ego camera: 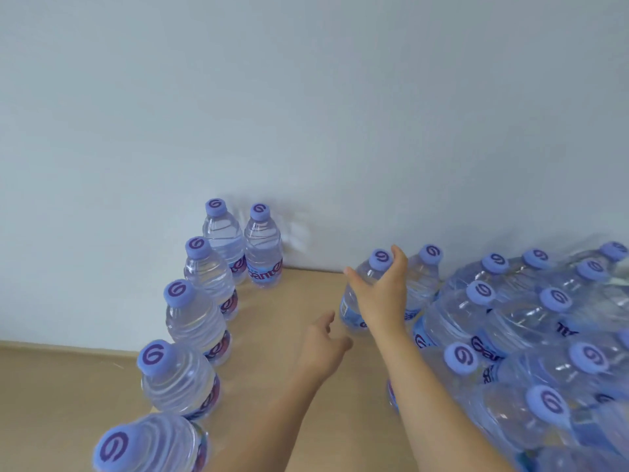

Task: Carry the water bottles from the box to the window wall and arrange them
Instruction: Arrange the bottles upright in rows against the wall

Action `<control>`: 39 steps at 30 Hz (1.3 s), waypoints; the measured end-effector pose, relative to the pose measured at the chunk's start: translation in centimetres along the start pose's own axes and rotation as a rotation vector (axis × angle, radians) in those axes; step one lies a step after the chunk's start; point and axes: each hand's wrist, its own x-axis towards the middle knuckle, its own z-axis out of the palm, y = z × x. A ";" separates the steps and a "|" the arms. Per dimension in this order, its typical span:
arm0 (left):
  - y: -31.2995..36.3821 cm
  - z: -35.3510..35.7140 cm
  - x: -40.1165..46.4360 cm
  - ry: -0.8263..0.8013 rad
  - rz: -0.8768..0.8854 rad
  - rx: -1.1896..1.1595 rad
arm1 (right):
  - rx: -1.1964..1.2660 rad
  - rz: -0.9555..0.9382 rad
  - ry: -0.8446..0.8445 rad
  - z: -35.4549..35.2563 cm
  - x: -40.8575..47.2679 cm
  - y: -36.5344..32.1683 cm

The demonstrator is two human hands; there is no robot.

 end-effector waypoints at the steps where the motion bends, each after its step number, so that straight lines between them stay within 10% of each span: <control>1: 0.0 -0.1 -0.1 -0.013 0.008 0.026 | 0.014 0.025 0.001 0.3 0.1 0.6; 11: 0.4 -1.9 -0.7 -0.018 0.077 0.057 | 0.055 -0.041 -0.003 -0.8 -0.9 -0.7; 16: 1.4 -1.7 -3.3 -0.107 0.385 -0.170 | 0.131 -0.074 0.029 -2.7 -1.9 -5.9; 21: 2.9 -2.1 -7.1 0.122 0.367 -0.311 | 0.266 -0.004 -0.362 -4.9 -1.6 -10.5; 26: 5.2 -6.6 -9.3 -0.568 0.391 -0.333 | 0.453 0.107 -0.733 -6.5 -0.8 -11.0; 32: 4.7 -4.7 -9.7 0.044 0.349 -0.369 | 0.326 0.107 -0.397 -3.1 -2.5 -10.9; 39: 3.1 -6.5 -9.3 0.063 0.312 -0.391 | 0.098 0.042 -0.710 -3.1 -1.7 -11.3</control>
